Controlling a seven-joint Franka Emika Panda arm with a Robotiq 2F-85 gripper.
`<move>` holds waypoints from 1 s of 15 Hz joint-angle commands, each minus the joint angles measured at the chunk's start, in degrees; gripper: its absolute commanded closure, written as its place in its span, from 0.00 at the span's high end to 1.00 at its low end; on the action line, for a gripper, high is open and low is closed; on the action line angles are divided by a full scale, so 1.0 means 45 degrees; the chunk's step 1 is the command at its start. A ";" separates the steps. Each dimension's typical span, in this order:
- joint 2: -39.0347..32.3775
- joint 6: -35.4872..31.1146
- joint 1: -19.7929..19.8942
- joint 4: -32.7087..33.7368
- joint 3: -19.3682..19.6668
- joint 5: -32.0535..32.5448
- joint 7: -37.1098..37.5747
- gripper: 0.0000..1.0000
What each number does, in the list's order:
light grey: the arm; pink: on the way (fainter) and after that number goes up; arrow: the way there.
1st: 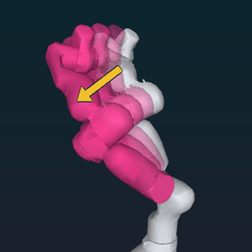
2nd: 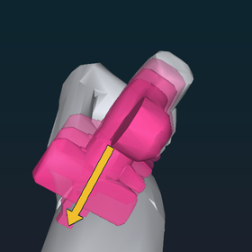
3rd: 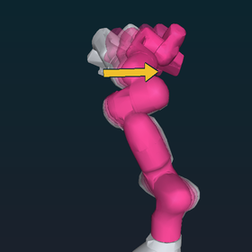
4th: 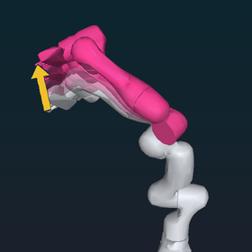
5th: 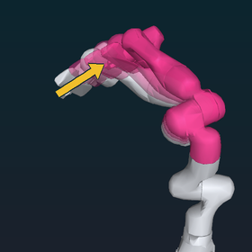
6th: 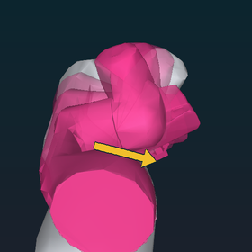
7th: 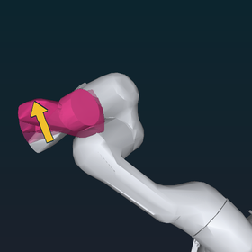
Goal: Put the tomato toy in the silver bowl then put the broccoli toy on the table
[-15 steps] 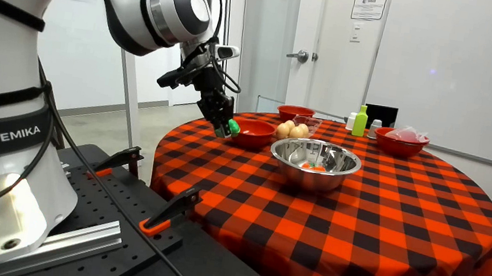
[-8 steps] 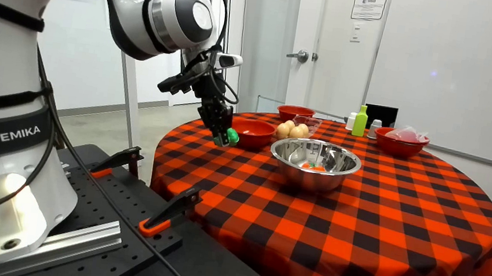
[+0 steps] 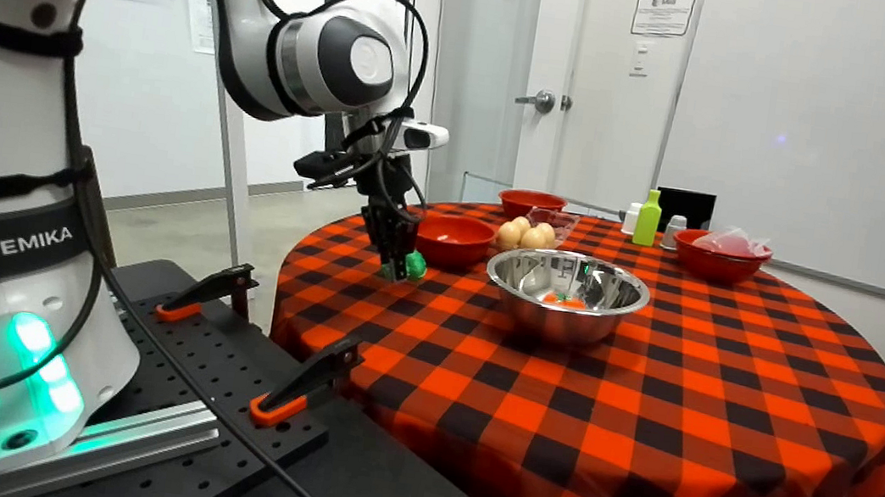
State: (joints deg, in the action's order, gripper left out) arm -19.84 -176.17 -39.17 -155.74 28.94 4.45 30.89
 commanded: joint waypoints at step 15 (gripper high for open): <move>-0.0754 -0.0034 0.1292 0.1307 -0.1146 -0.0706 -0.0900 1.00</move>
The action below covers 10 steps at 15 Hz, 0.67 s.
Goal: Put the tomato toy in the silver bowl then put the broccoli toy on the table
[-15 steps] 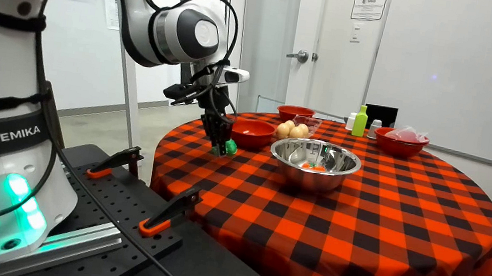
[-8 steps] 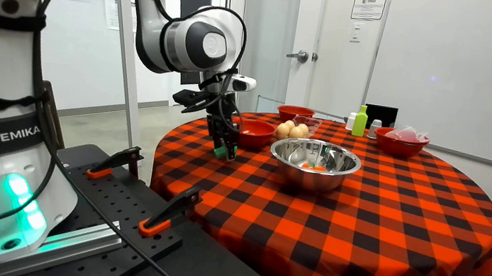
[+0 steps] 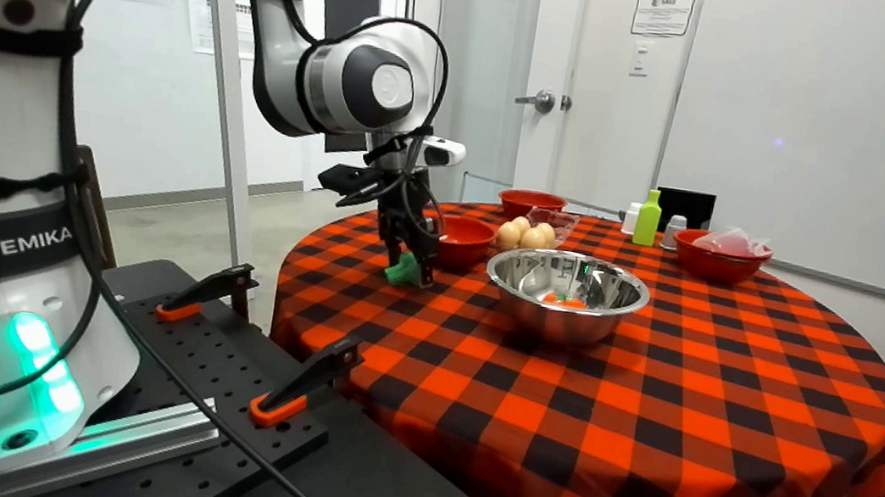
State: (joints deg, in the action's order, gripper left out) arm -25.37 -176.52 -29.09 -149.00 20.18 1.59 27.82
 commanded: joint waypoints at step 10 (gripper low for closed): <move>0.1389 0.0120 -0.6488 -0.0508 0.5688 0.1266 0.0220 1.00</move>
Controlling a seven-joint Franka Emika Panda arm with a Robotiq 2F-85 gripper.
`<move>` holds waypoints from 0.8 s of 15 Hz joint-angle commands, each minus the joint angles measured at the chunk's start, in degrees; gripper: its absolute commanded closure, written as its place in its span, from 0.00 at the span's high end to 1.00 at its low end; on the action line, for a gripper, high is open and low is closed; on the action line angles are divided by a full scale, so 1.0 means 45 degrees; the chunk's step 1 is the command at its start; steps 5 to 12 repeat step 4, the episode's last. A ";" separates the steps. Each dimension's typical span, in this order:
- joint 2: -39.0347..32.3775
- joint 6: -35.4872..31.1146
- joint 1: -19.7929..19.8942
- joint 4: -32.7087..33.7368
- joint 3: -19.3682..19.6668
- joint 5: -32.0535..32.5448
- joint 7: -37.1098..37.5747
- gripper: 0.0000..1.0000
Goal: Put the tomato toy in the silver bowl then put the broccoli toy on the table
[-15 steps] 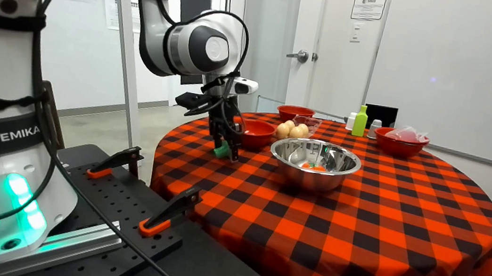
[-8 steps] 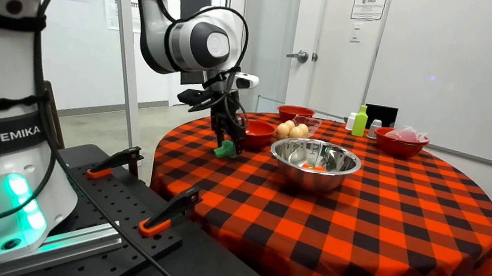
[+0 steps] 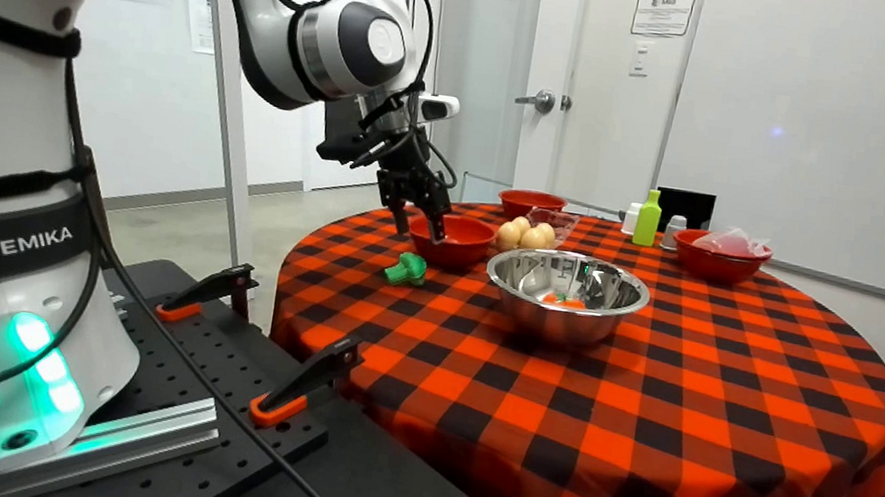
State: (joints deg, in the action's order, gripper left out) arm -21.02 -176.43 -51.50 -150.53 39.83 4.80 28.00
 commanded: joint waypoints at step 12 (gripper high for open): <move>0.0201 0.0004 -0.1748 -0.0014 0.1413 0.0383 0.0007 1.00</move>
